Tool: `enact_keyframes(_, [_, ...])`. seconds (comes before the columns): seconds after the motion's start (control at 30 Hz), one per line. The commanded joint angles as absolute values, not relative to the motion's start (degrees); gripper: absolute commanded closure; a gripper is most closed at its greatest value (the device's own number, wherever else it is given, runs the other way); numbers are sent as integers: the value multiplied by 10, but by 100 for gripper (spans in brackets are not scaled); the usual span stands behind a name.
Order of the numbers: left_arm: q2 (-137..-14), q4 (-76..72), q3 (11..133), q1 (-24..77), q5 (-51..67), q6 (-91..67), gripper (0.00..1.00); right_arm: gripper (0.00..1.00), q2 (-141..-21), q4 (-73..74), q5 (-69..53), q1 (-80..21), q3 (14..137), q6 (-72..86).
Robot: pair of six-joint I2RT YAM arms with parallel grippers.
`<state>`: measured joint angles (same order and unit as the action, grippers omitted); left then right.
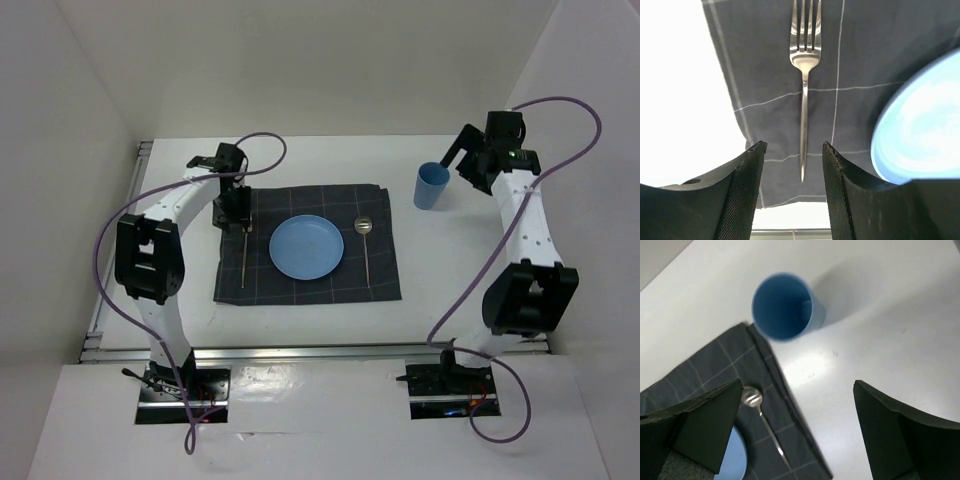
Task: Set the dinner table for one person
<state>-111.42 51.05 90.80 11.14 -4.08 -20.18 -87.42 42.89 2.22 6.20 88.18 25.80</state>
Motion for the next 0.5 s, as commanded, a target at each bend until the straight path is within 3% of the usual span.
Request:
enact_keyframes(0.0, [-1078, 525, 925, 87, -50, -165, 43, 0, -962, 421, 14, 72, 948, 211])
enact_keyframes(0.37, [-1080, 559, 907, 5, -40, -121, 44, 0, -1111, 374, -6, 91, 991, 200])
enact_keyframes(0.43, [-1080, 564, 907, -2, -40, -116, 44, 8, -1122, 354, -17, 91, 986, 200])
enact_keyframes(0.47, [-1080, 559, 901, -7, -34, -116, 44, 17, -1130, 337, -25, 91, 986, 193])
